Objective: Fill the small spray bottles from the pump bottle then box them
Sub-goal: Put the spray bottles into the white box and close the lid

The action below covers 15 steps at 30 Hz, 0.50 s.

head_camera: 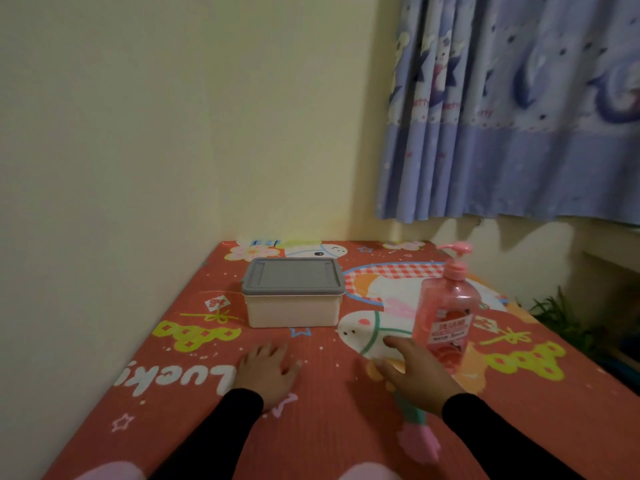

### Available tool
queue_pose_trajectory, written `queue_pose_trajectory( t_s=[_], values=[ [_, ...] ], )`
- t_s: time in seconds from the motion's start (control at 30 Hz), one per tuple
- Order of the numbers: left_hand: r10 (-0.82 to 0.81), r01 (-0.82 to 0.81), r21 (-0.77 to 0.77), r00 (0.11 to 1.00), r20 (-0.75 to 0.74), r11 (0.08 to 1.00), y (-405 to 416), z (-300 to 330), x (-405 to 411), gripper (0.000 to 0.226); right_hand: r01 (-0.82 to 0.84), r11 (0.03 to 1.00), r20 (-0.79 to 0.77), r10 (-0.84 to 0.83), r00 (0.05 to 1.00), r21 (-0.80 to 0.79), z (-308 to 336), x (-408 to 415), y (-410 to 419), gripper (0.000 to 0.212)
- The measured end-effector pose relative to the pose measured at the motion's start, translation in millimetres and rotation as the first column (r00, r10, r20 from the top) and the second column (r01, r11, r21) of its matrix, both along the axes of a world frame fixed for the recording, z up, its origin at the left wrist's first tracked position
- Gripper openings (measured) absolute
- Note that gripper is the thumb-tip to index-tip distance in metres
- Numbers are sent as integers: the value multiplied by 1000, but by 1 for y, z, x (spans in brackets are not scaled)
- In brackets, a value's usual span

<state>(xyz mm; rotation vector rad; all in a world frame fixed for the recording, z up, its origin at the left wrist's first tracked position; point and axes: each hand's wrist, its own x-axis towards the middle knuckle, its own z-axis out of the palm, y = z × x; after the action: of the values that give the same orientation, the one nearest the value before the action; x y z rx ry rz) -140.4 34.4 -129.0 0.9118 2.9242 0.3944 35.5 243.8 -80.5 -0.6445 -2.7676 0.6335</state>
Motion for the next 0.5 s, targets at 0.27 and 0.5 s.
queue_pose_trajectory(
  t_s=[0.27, 0.5],
  values=[
    [7, -11, -65, 998, -63, 998, 2, -9, 4, 66, 143, 986, -196, -125, 973, 80, -1, 22, 10, 43],
    [7, -11, -67, 998, -59, 998, 1, -8, 5, 66, 454, 885, -414, -452, 790, -100, -2, 32, 26, 57]
  ],
)
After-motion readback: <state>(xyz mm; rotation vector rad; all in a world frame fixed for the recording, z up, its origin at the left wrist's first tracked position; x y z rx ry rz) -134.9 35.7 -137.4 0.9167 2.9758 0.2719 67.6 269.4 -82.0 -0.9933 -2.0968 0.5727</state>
